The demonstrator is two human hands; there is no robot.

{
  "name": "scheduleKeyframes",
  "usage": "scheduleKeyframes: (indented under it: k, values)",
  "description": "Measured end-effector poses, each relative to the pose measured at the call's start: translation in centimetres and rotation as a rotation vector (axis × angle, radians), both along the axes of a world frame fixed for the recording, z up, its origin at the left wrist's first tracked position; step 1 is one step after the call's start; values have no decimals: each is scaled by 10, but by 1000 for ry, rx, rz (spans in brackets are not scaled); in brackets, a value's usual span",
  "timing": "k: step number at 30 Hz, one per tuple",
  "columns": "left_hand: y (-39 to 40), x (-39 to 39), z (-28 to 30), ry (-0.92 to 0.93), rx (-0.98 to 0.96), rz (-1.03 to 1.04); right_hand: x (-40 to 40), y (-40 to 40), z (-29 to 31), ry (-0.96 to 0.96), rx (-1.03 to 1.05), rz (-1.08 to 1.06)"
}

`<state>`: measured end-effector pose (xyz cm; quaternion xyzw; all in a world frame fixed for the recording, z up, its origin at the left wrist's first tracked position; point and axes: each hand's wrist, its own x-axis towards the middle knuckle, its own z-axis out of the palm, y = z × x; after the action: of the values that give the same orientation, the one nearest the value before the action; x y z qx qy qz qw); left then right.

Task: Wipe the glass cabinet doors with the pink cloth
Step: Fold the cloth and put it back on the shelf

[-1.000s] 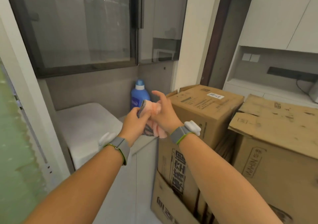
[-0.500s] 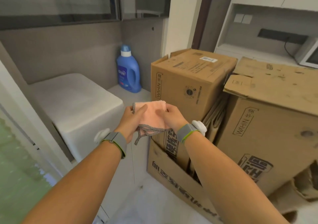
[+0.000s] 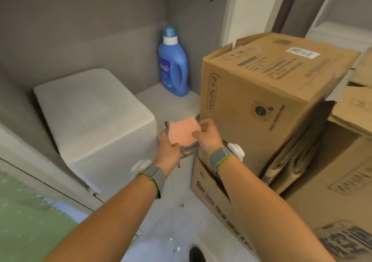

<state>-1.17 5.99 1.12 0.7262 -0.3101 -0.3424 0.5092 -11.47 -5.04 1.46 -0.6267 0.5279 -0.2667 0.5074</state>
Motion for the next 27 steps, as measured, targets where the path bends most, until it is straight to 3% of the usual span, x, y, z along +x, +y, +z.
scheduleKeyframes:
  k: [9,15,19,27]
  values:
    - [-53,-1,-13,218,-48,200,52,-58,-23,-132,-102,34]
    - [-73,12,-20,119,49,305,83,-94,-44,-24,11,331]
    - [-78,13,-24,35,100,342,89,-97,-43,191,-130,469]
    - [-71,7,-24,-39,141,311,67,-76,-41,107,-405,289]
